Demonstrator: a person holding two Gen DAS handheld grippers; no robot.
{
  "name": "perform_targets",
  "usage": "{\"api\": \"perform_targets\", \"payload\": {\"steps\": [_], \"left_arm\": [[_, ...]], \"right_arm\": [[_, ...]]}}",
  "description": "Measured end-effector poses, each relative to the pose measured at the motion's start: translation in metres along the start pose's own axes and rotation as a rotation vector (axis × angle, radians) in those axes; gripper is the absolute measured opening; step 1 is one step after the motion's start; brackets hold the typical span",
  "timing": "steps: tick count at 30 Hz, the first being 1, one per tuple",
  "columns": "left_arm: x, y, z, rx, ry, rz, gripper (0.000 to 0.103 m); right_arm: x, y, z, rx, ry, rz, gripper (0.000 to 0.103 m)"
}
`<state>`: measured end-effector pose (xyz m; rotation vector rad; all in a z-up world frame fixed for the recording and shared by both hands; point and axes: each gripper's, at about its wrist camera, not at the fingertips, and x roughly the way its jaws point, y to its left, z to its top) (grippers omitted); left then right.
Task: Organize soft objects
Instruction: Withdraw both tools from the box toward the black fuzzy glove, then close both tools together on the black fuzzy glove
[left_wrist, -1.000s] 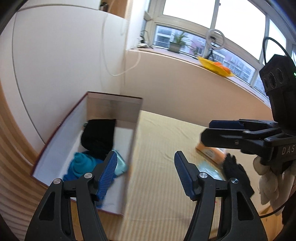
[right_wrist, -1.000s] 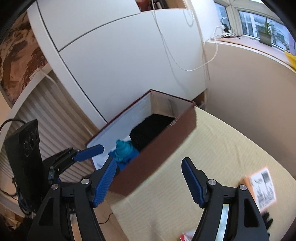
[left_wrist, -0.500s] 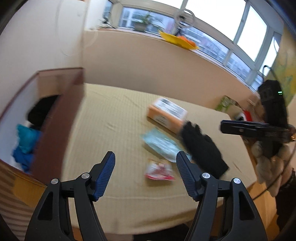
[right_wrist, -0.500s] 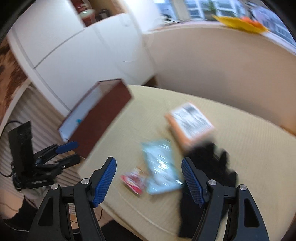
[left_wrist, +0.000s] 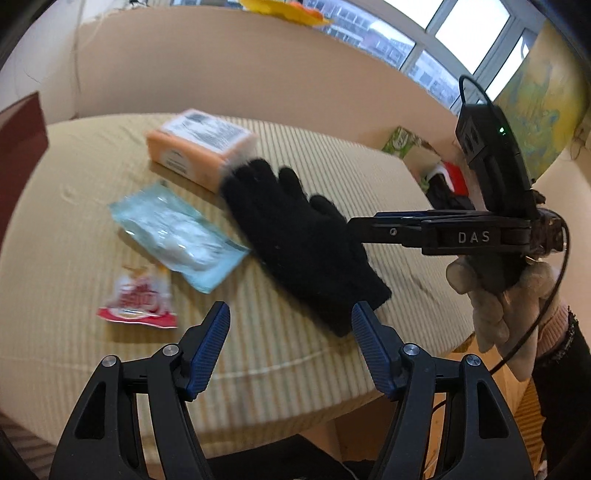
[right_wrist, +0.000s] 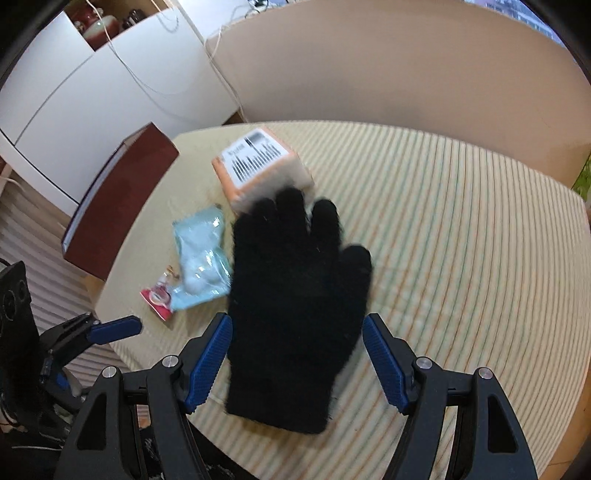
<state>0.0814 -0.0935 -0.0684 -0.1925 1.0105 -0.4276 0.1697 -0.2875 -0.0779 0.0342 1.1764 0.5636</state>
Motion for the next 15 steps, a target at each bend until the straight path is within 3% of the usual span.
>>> {"api": "perform_targets", "payload": {"steps": [15], "left_arm": [[0.045,-0.006,0.007,-0.055,0.074,-0.025,0.068]], "right_arm": [[0.03,-0.027,-0.006,0.064,0.078,0.121,0.07]]}}
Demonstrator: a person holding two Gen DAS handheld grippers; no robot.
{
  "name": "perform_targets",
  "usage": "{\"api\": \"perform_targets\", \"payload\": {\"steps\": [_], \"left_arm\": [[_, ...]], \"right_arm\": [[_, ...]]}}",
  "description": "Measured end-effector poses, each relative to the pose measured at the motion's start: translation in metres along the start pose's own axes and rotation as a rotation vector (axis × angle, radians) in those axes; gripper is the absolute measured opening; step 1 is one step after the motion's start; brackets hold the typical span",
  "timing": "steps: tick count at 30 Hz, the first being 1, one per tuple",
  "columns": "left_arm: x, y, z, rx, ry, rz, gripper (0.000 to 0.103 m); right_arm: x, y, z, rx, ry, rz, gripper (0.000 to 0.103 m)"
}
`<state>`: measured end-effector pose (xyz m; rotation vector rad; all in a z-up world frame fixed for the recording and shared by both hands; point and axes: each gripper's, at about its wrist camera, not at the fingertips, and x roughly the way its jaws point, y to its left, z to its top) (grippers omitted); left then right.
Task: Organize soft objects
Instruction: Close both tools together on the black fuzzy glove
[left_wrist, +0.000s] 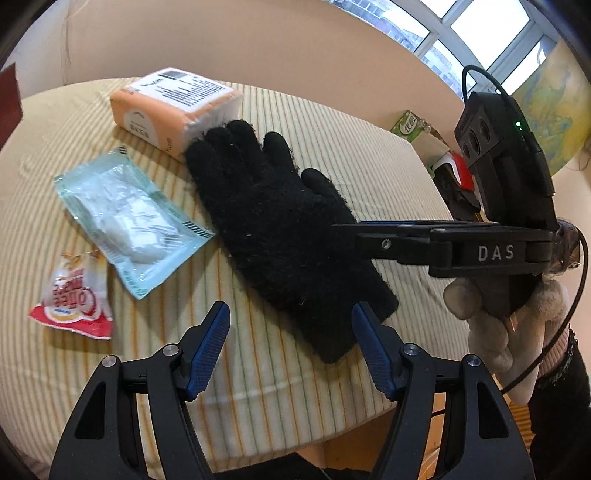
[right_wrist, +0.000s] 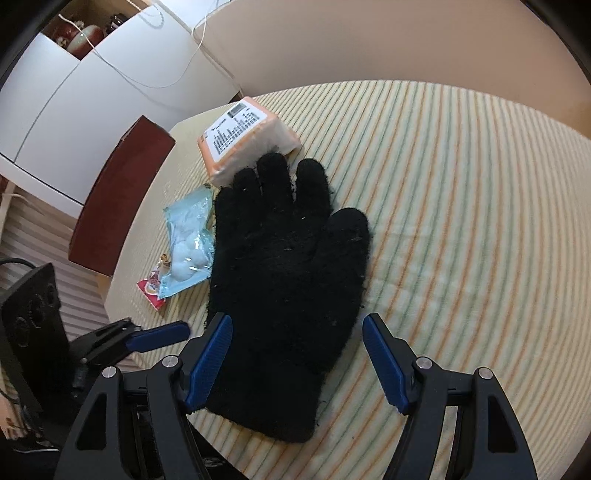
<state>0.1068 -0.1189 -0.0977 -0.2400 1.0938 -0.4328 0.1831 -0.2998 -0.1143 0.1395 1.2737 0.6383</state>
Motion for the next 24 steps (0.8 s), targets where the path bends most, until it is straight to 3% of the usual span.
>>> {"api": "perform_targets", "payload": {"steps": [5,8,10,12,15,24], "left_arm": [[0.008,-0.005,0.001,0.015,0.005,-0.02,0.067],[0.018,-0.011,0.0,0.026,-0.002,-0.034,0.059],[0.021,-0.018,0.0,0.048,0.0,-0.039,0.042],[0.02,-0.025,0.0,0.076,-0.014,-0.031,0.038],[0.016,-0.031,0.001,0.105,-0.034,-0.029,0.025],[0.004,-0.028,-0.002,0.109,-0.056,-0.049,0.015]], "right_arm": [[0.006,0.003,-0.001,-0.001,0.014,0.032,0.07],[0.007,0.001,-0.001,0.019,0.016,0.061,0.07],[0.008,0.001,-0.002,0.033,0.015,0.078,0.061],[0.01,-0.001,-0.004,0.036,0.035,0.086,0.039],[0.011,0.005,-0.007,0.027,0.034,0.074,0.03],[-0.009,0.028,-0.02,-0.006,-0.02,0.055,0.02]]}}
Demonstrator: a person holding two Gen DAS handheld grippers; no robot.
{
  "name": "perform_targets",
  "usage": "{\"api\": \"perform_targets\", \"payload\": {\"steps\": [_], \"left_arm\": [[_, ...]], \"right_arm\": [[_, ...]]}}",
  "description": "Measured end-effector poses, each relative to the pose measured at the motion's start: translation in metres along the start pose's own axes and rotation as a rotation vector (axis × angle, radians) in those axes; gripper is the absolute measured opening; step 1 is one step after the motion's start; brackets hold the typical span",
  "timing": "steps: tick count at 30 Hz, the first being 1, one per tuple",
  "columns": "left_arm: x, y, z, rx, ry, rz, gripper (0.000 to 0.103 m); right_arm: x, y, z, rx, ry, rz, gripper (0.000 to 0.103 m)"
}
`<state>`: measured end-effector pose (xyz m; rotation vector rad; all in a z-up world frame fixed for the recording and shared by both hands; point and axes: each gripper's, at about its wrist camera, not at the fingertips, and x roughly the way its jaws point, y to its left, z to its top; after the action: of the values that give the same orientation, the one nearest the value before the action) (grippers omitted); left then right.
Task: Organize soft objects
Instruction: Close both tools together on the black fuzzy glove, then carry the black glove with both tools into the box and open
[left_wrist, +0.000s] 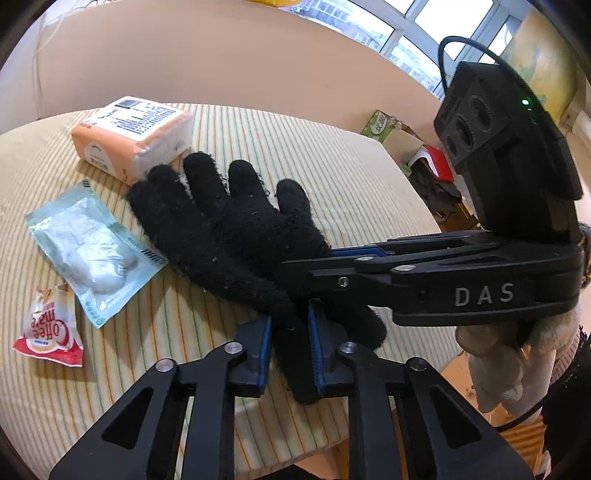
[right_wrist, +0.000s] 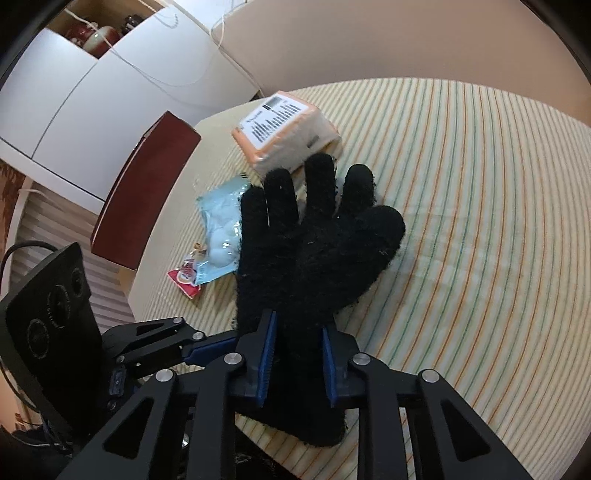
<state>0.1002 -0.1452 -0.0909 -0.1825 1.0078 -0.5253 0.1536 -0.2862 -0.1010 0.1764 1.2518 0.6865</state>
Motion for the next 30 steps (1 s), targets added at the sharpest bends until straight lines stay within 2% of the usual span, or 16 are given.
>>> {"api": "perform_targets", "payload": {"steps": [8,16,23,30], "left_arm": [[-0.044,0.006,-0.006,0.004,-0.079,-0.024,0.015],[-0.093,0.025,0.006,0.005,-0.186,-0.011,0.015],[-0.145,0.06,0.004,-0.02,-0.286,0.054,0.015],[-0.207,0.114,0.001,-0.062,-0.372,0.151,0.015]], "right_arm": [[-0.02,0.021,-0.004,-0.024,-0.051,0.0,0.017],[-0.044,0.066,0.009,-0.101,-0.117,0.005,0.017],[-0.037,0.12,0.037,-0.18,-0.149,0.067,0.017],[-0.009,0.201,0.074,-0.291,-0.156,0.125,0.017]]}}
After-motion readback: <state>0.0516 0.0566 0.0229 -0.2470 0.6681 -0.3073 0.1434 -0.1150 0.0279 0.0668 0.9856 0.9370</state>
